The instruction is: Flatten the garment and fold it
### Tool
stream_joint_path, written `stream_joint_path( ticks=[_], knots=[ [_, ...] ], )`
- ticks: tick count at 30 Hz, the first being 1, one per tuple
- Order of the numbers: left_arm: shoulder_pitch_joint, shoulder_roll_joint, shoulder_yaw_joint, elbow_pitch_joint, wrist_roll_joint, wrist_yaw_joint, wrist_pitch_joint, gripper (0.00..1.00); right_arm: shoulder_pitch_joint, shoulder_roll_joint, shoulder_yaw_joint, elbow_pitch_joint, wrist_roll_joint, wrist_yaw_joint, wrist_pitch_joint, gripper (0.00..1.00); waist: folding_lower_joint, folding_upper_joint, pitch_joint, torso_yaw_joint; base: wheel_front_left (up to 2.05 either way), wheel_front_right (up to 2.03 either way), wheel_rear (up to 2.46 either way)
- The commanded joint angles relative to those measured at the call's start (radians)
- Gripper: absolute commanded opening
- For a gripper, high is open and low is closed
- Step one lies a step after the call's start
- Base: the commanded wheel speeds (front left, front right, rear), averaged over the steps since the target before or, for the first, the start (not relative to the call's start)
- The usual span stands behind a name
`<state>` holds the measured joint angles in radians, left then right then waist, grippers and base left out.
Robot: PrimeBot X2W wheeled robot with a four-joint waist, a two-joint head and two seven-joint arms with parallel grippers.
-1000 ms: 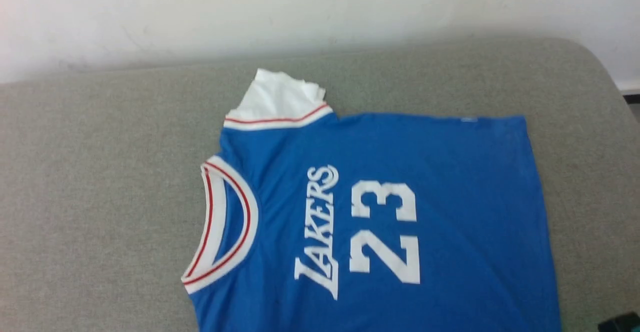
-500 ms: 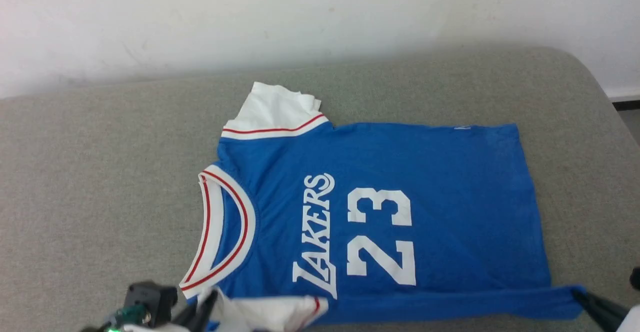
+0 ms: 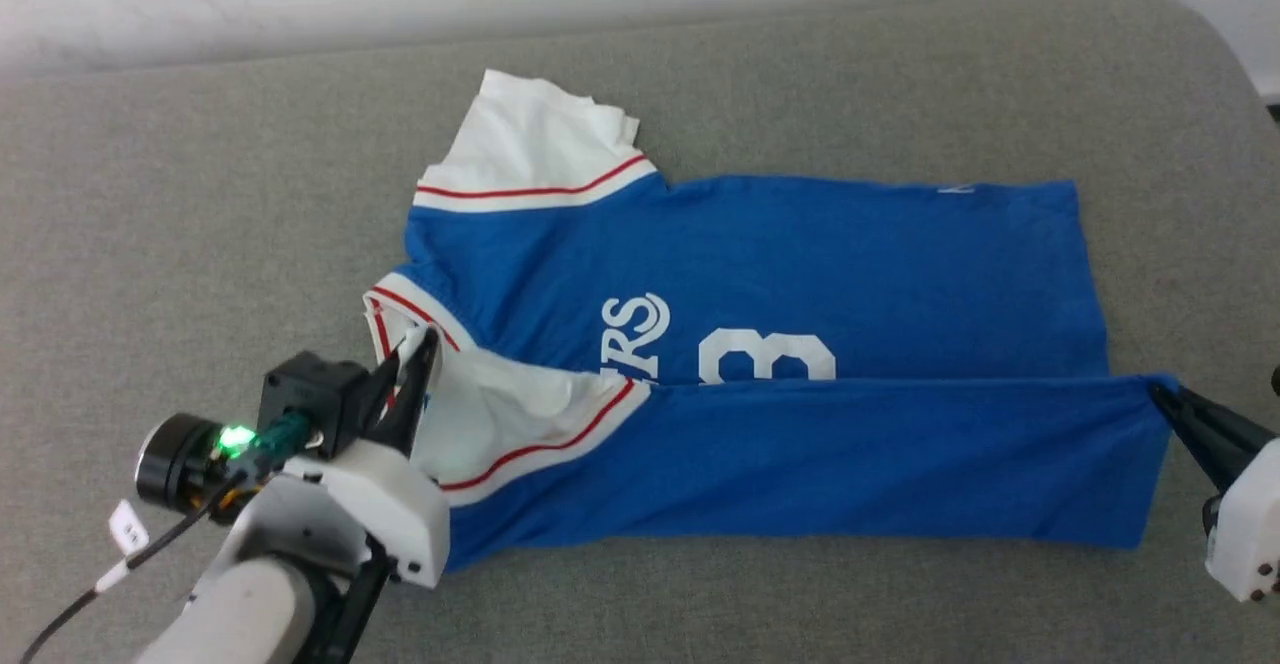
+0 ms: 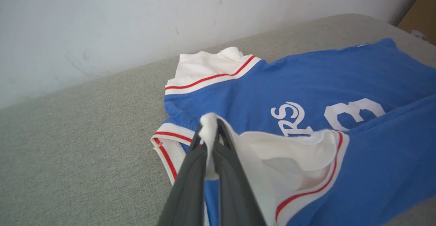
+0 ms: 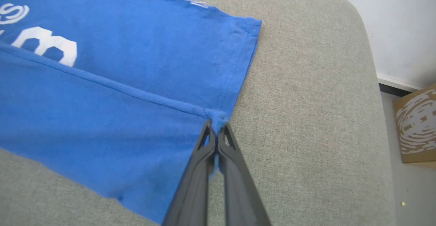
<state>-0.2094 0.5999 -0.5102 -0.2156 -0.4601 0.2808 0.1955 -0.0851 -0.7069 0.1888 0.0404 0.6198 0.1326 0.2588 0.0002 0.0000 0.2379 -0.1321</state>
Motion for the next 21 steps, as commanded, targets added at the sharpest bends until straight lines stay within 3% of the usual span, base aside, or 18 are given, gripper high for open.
stream_joint_path(
  ticks=[1, 9, 10, 11, 12, 13, 21],
  knots=[
    [-0.030, -0.017, -0.006, 0.030, 0.016, -0.012, -0.020, 0.00, -0.029, 0.005, 0.014, 0.020, -0.010, -0.002, -0.015, 0.00, -0.0002, 0.0000, 0.056, 0.004, 0.00, 0.00, 0.00],
    [-0.085, -0.089, -0.049, 0.206, 0.010, -0.033, -0.028, 0.00, -0.113, 0.026, 0.113, 0.154, 0.012, -0.002, -0.058, 0.03, -0.0002, 0.0000, 0.110, 0.012, 0.00, 0.00, 0.00],
    [-0.089, -0.096, -0.051, 0.221, 0.010, -0.032, -0.031, 0.00, -0.120, 0.027, 0.122, 0.169, 0.013, -0.002, -0.066, 0.40, -0.0002, 0.0000, 0.112, 0.013, 0.00, 0.00, 0.00],
    [-0.093, -0.102, -0.053, 0.233, 0.010, -0.032, -0.035, 0.30, -0.127, 0.028, 0.131, 0.181, 0.014, -0.002, -0.075, 1.00, -0.0002, 0.0000, 0.113, 0.013, 0.00, 0.00, 0.00],
    [-0.096, -0.107, -0.053, 0.244, 0.010, -0.029, -0.039, 0.69, -0.134, 0.028, 0.138, 0.192, 0.015, -0.002, -0.083, 1.00, -0.0002, 0.0000, 0.114, 0.013, 0.00, 0.00, 0.00],
    [-0.098, -0.112, -0.052, 0.252, 0.009, -0.027, -0.044, 1.00, -0.141, 0.029, 0.145, 0.203, 0.017, -0.002, -0.091, 1.00, -0.0002, 0.0000, 0.113, 0.012, 0.00, 0.00, 0.00],
    [-0.063, -0.124, -0.013, 0.259, -0.015, 0.012, -0.098, 1.00, -0.144, 0.020, 0.145, 0.215, 0.052, -0.002, -0.144, 1.00, -0.0002, 0.0000, 0.063, 0.011, 0.00, 0.00, 0.00]
  ],
)
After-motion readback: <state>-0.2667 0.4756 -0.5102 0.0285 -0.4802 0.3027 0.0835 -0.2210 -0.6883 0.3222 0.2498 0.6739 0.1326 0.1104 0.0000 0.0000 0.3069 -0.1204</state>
